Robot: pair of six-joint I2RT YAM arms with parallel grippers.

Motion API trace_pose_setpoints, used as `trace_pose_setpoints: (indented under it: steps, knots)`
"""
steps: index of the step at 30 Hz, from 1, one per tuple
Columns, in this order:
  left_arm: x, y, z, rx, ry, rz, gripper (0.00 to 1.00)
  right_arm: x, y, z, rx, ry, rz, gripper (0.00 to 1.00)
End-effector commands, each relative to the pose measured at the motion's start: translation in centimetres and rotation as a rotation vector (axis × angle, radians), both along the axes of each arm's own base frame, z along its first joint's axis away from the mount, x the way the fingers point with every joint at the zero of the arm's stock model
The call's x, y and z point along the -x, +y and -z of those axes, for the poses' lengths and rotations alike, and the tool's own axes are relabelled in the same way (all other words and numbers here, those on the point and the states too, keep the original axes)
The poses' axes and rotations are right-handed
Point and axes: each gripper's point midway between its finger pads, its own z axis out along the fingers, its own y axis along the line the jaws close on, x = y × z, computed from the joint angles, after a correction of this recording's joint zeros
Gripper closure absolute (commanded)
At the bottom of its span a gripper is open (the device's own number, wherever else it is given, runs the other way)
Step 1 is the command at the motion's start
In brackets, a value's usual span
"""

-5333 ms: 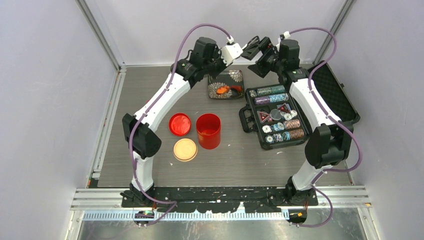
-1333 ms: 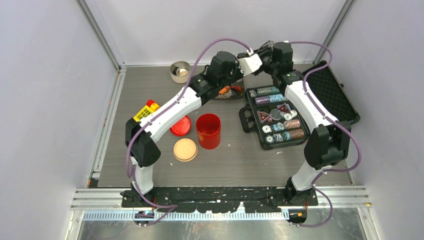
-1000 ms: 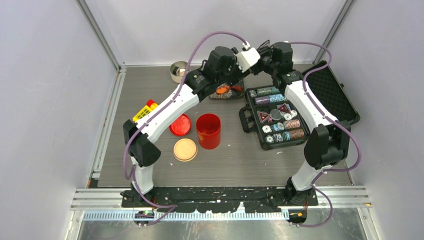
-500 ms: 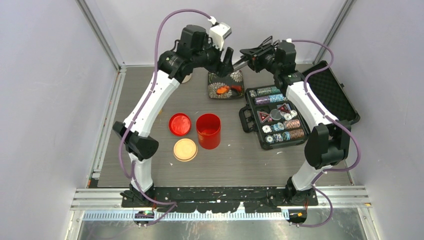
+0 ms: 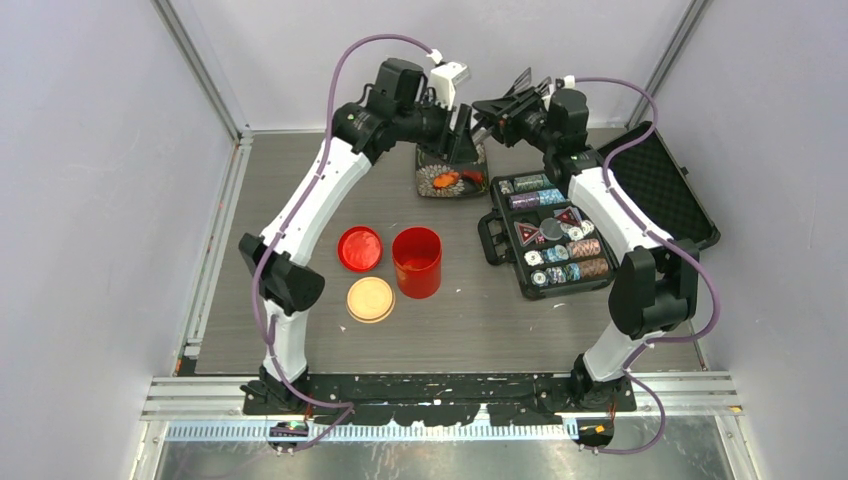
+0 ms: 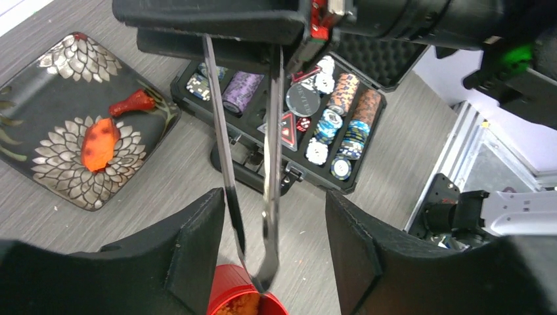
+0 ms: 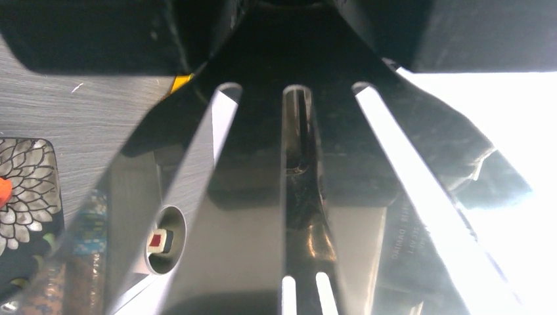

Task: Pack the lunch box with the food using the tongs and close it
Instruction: Adjust the clamp.

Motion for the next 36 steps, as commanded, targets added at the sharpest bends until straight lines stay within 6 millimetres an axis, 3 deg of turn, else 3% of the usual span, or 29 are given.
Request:
trace_pose_setpoints:
  steps: [1,10,18,24,26,29,36]
  knots:
    - [-1.7,-0.2,0.1,-0.028,-0.062,-0.033,0.43,2.2,0.6,-5.2,-0.01,-0.179,-0.039,0.99]
    - [-3.4,-0.6,1.1,-0.17,-0.243,-0.066,0.54,2.4,1.7,-3.9,0.027,-0.136,-0.052,1.0]
    - [-3.8,-0.5,1.0,-0.119,-0.19,-0.112,0.65,2.4,1.8,-3.7,0.041,-0.14,-0.057,0.98]
    - [-5.4,1.2,0.7,-0.139,-0.223,-0.195,0.78,2.2,0.9,-3.7,0.089,-0.154,-0.043,0.46]
    - [-5.9,2.0,0.7,-0.159,-0.244,-0.217,0.78,2.1,0.4,-3.6,0.108,-0.153,-0.036,0.36]
    - [-6.7,3.4,1.0,-0.194,-0.26,-0.257,0.79,1.8,-0.7,-3.3,0.131,-0.147,-0.027,0.23]
    - [-8.1,9.2,4.5,-0.364,-0.225,-0.296,0.75,1.9,-4.9,-1.1,0.187,-0.092,0.001,0.18]
